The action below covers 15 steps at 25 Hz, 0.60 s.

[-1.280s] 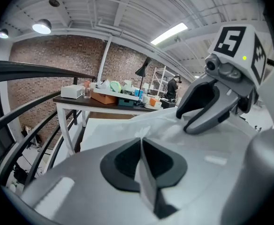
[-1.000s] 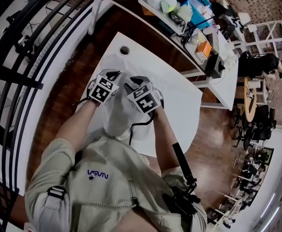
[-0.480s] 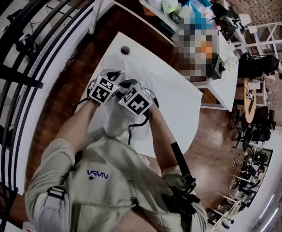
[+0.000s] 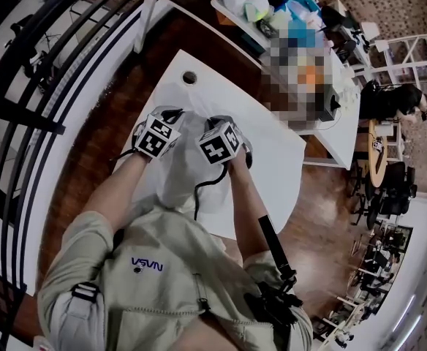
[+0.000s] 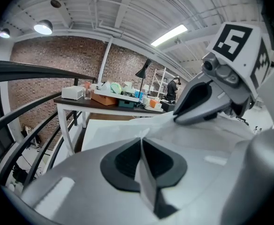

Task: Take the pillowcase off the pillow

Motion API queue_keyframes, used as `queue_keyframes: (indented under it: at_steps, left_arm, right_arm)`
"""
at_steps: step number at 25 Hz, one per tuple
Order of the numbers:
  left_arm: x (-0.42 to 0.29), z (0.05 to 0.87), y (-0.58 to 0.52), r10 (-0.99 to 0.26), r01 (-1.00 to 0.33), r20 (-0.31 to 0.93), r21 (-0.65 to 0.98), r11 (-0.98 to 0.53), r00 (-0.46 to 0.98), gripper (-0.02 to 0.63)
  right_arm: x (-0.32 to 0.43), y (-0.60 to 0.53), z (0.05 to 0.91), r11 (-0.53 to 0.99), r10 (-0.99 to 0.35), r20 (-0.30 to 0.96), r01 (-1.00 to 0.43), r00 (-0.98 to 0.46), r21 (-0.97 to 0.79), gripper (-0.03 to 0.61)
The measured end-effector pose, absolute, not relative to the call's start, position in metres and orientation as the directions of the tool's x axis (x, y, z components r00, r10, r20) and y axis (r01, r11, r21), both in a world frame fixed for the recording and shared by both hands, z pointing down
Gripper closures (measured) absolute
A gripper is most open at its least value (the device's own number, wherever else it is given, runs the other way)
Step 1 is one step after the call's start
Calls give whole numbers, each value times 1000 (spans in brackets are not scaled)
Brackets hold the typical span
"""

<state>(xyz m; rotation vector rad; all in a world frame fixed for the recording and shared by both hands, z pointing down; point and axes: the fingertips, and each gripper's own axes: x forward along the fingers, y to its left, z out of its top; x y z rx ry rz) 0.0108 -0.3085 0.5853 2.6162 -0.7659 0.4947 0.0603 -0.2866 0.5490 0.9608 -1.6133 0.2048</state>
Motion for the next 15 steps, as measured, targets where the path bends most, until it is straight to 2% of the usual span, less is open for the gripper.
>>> queue_keyframes:
  at_steps: [4,8,15]
  left_arm:
    - [10,588,-312,-451,-570,416,227,-789,790,600]
    - [12,589,-309,-439,-561,419,229,-796,794,600]
    - [11,591,-312,-446,-573,427,237,-784,787,600]
  right_arm:
    - [108,-308,521,496,-574,806,-722,143,482,568]
    - [156,-311,516,398,-572,797,-785,193,476,568]
    - [156,-296,551,427,-514,847,-816,134,389,564]
